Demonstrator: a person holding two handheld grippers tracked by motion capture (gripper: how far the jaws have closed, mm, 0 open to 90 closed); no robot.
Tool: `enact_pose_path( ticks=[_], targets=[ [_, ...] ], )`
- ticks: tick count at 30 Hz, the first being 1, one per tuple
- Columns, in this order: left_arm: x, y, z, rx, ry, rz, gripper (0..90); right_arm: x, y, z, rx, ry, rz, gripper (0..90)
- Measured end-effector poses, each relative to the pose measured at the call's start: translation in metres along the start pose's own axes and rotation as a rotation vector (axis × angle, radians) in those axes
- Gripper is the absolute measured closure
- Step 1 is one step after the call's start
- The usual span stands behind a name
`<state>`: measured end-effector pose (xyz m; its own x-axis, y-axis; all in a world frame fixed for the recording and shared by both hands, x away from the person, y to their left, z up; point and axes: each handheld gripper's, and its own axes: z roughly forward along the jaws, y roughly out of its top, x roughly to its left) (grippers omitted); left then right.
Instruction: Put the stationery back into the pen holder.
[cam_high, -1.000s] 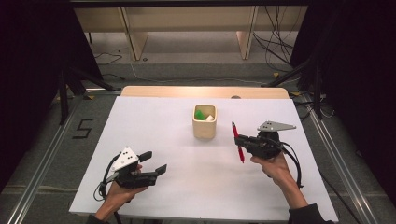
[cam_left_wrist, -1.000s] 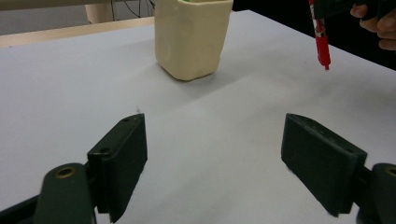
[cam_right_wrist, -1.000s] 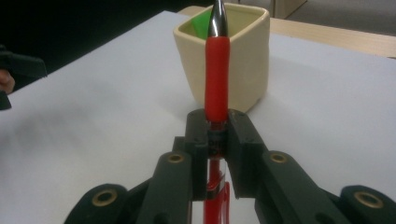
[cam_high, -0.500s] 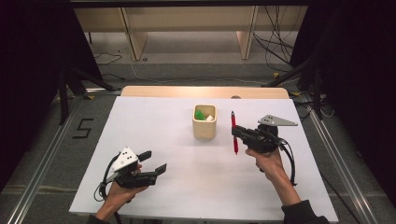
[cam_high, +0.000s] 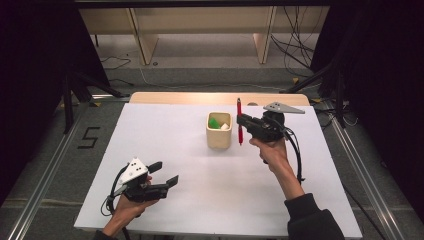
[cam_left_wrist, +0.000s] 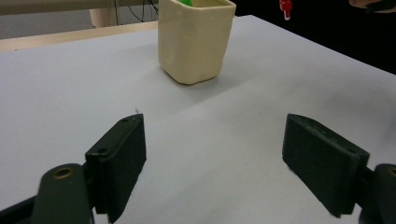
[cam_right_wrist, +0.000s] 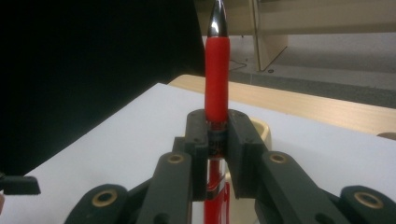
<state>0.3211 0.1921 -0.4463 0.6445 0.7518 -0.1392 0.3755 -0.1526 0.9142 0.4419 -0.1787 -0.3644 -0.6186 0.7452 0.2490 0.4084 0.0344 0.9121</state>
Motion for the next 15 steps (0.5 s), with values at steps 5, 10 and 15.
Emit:
enact_pose_path(
  ticks=[5,10,15],
  targets=[
    [0.000,0.000,-0.001,-0.004,-0.001,-0.001,21.1,0.003,0.012,0.012,-0.007,-0.009,-0.007,80.1],
    [0.000,0.000,-0.001,-0.006,0.000,-0.002,21.0,0.007,0.023,0.023,-0.008,-0.020,-0.013,80.1],
    [0.000,0.000,0.000,-0.005,-0.001,-0.003,21.1,0.010,0.032,0.033,-0.012,-0.034,-0.021,80.1]
  ],
)
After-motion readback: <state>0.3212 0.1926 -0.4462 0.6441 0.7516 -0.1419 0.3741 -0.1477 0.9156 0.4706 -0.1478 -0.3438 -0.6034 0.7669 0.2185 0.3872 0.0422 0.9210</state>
